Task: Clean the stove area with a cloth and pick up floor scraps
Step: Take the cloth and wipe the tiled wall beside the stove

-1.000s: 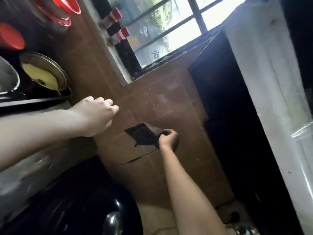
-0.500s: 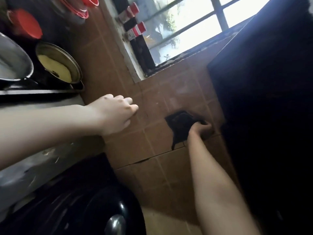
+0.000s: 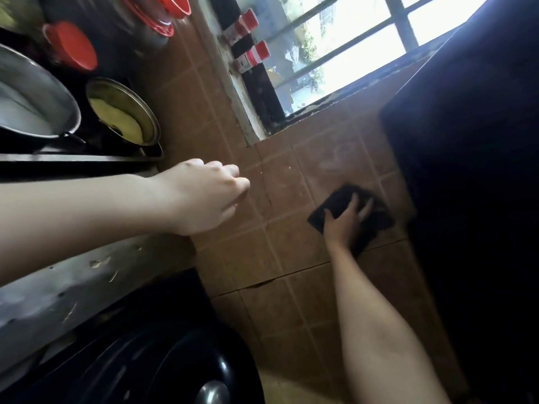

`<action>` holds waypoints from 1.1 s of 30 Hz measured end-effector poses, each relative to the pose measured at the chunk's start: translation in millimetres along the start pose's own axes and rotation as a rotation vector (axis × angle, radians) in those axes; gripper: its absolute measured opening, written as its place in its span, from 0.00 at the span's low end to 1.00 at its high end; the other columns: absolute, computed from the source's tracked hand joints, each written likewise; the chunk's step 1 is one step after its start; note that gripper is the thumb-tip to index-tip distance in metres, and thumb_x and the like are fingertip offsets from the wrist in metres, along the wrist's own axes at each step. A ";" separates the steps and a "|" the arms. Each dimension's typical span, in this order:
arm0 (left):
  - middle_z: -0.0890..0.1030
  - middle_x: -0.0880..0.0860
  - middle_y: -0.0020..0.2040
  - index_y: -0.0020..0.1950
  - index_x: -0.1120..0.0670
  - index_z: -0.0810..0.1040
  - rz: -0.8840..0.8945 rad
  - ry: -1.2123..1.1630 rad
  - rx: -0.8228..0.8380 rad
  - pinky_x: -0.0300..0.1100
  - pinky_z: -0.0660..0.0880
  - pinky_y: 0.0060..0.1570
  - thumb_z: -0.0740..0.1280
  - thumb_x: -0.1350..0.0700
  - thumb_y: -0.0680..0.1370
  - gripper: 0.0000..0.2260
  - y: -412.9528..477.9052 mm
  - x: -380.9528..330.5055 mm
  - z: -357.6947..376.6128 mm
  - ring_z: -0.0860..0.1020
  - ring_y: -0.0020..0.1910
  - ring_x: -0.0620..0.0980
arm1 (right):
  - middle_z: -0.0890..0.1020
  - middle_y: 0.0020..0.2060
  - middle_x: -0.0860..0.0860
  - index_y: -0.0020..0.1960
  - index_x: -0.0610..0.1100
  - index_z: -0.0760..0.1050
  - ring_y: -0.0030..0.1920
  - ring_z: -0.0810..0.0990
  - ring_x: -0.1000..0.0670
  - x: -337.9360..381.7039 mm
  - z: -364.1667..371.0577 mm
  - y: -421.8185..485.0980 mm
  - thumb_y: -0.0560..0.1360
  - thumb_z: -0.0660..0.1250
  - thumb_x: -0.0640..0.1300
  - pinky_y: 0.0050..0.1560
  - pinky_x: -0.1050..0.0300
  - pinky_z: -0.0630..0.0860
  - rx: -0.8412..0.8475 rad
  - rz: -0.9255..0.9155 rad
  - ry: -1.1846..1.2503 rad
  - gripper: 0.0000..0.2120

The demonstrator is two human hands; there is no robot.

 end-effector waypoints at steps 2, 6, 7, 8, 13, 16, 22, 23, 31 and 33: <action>0.72 0.49 0.54 0.58 0.49 0.70 0.003 0.002 0.003 0.45 0.73 0.51 0.52 0.48 0.80 0.12 -1.5 -0.1 4.0 0.75 0.53 0.51 | 0.41 0.77 0.47 0.76 0.49 0.52 0.76 0.42 0.39 -4.6 30.6 5.5 0.76 0.66 0.46 0.72 0.37 0.56 0.099 -0.114 -0.115 0.34; 0.72 0.49 0.55 0.59 0.48 0.70 -0.015 0.001 -0.007 0.45 0.73 0.50 0.53 0.48 0.80 0.12 -1.5 4.1 12.1 0.76 0.53 0.50 | 0.36 0.76 0.51 0.77 0.54 0.44 0.75 0.41 0.37 2.2 72.0 1.1 0.78 0.62 0.46 0.70 0.31 0.54 0.278 -0.321 -0.335 0.35; 0.72 0.48 0.54 0.58 0.48 0.70 -0.018 0.003 -0.012 0.44 0.72 0.49 0.53 0.47 0.80 0.11 -2.0 4.9 13.4 0.76 0.53 0.50 | 0.35 0.76 0.51 0.77 0.54 0.43 0.75 0.41 0.37 6.1 86.3 -4.6 0.79 0.61 0.45 0.70 0.30 0.52 0.350 -0.399 -0.401 0.34; 0.72 0.48 0.54 0.58 0.48 0.70 -0.018 0.006 -0.013 0.44 0.72 0.49 0.53 0.47 0.80 0.11 -3.6 5.6 14.9 0.76 0.52 0.50 | 0.36 0.76 0.51 0.76 0.54 0.42 0.75 0.42 0.37 10.5 100.5 -13.6 0.80 0.59 0.44 0.69 0.29 0.51 0.426 -0.483 -0.485 0.34; 0.72 0.47 0.52 0.56 0.47 0.69 0.008 0.084 0.040 0.43 0.72 0.47 0.51 0.47 0.80 0.11 -11.2 8.4 23.8 0.76 0.51 0.49 | 0.50 0.77 0.49 0.76 0.53 0.42 0.74 0.53 0.39 6.6 138.6 -45.1 0.79 0.57 0.39 0.67 0.30 0.55 0.553 -0.837 -0.819 0.34; 0.72 0.48 0.53 0.56 0.48 0.70 -0.011 0.093 0.062 0.43 0.73 0.47 0.52 0.47 0.80 0.11 -5.2 15.3 24.1 0.76 0.51 0.49 | 0.51 0.76 0.50 0.76 0.54 0.42 0.74 0.53 0.40 0.5 135.4 -39.9 0.78 0.59 0.39 0.68 0.29 0.52 0.578 -0.845 -0.823 0.35; 0.72 0.48 0.55 0.60 0.48 0.69 0.006 0.092 0.040 0.42 0.69 0.46 0.52 0.48 0.80 0.12 16.3 14.4 17.8 0.76 0.52 0.50 | 0.52 0.75 0.46 0.75 0.49 0.46 0.74 0.55 0.41 3.4 114.5 -17.8 0.74 0.68 0.43 0.67 0.33 0.57 0.504 -0.766 -0.799 0.39; 0.72 0.48 0.56 0.60 0.48 0.69 0.005 0.092 0.040 0.43 0.70 0.47 0.52 0.48 0.80 0.12 17.2 16.1 17.5 0.76 0.53 0.50 | 0.51 0.75 0.46 0.75 0.48 0.46 0.74 0.56 0.42 4.5 111.4 -14.6 0.74 0.68 0.45 0.67 0.34 0.58 0.474 -0.756 -0.798 0.39; 0.72 0.48 0.54 0.58 0.47 0.69 0.034 0.080 0.057 0.42 0.69 0.45 0.52 0.48 0.80 0.11 21.7 29.2 9.8 0.76 0.51 0.50 | 0.47 0.77 0.47 0.76 0.50 0.51 0.75 0.49 0.39 21.8 86.0 0.0 0.77 0.61 0.54 0.70 0.31 0.47 0.286 -0.732 -0.865 0.32; 0.72 0.48 0.53 0.58 0.48 0.70 0.044 0.072 0.060 0.42 0.69 0.44 0.52 0.48 0.80 0.11 24.6 28.5 8.6 0.76 0.51 0.50 | 0.46 0.77 0.47 0.76 0.51 0.51 0.76 0.47 0.38 23.3 83.1 -1.0 0.78 0.60 0.52 0.69 0.30 0.45 0.299 -0.713 -0.841 0.31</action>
Point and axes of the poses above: each hand's wrist, its own y-axis towards the middle knuckle, its own z-axis out of the palm, x = y × z, the point moved 10 cm from there along y, towards the middle knuckle
